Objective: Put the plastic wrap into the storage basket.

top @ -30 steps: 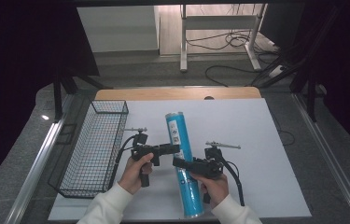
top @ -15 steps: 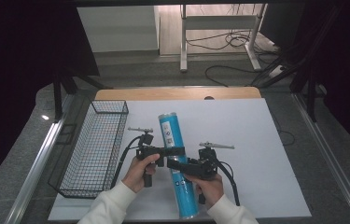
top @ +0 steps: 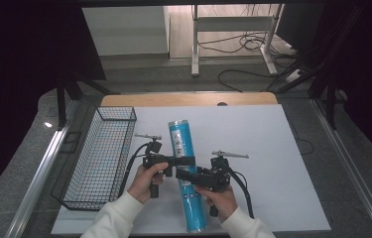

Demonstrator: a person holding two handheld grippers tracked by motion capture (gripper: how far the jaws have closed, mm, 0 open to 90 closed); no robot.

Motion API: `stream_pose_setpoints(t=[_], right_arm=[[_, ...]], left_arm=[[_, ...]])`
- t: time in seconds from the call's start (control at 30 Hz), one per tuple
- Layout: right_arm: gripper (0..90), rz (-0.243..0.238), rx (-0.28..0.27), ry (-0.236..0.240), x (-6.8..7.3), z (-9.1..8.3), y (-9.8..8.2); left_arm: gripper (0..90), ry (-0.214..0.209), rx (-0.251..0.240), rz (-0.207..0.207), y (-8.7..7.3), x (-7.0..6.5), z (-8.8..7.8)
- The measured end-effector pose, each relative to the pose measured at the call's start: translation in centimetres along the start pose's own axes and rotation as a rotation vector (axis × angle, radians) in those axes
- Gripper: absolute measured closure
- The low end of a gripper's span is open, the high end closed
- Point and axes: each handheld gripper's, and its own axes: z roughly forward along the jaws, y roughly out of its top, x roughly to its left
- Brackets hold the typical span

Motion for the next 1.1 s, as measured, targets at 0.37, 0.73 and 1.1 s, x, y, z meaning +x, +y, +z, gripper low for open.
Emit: stream_pose_setpoints(t=[0.37,0.73,1.1], right_arm=[[4.8,-0.078,-0.063,-0.019,0.8,-5.3,1.5],[5.7,-0.044,-0.058,-0.142,-4.1,-10.0,0.9],[6.5,-0.04,-0.047,-0.176,-5.0,-10.3,0.9]], left_arm=[[31.8,0.005,-0.013,0.026,1.1,-1.6,-3.3],[31.8,0.114,-0.032,0.043,3.0,-3.0,-7.7],[31.9,0.222,-0.034,0.056,4.4,-4.6,-12.2]])
